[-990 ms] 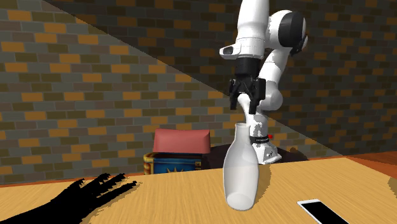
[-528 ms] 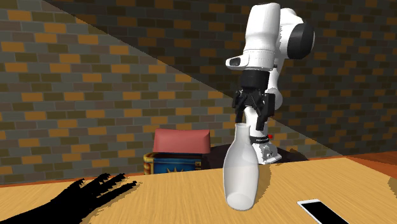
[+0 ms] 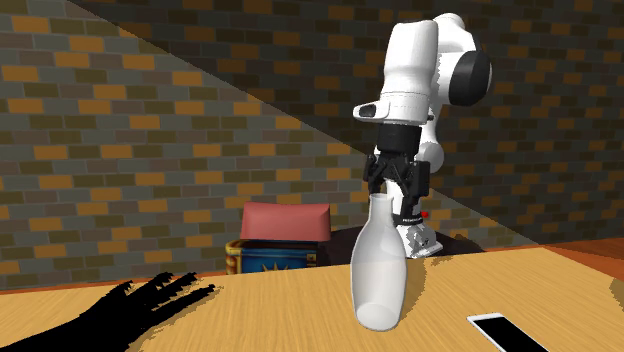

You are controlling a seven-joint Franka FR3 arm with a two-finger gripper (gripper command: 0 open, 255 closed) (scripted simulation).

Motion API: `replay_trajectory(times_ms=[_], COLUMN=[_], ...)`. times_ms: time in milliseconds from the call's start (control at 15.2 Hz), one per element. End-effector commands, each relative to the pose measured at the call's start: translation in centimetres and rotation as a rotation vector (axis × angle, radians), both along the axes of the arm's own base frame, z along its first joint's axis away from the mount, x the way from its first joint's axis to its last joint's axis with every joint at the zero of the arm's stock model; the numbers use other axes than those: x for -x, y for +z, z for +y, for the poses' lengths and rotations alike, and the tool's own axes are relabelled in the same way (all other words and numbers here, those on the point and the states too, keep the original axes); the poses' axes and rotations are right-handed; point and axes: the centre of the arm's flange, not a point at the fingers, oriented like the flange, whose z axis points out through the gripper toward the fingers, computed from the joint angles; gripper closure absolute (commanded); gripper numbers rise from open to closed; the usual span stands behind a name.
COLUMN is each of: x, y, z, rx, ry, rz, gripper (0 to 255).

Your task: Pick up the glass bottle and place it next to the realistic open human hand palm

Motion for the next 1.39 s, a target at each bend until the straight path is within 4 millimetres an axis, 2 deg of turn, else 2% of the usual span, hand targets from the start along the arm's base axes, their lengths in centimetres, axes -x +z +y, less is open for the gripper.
replay_trajectory(times_ms=[0, 132, 198, 792, 1320], x=[0.0, 0.0, 0.0, 0.0, 0.0], y=[0.0, 0.0, 0.0, 0.0, 4.2], z=[0.0, 0.0, 0.0, 0.0, 0.0], rx=[0.000, 0.000, 0.000, 0.000, 0.000], ry=[0.000, 0.000, 0.000, 0.000, 0.000], rz=[0.000, 0.000, 0.000, 0.000, 0.000], gripper=[0, 0, 255, 255, 255])
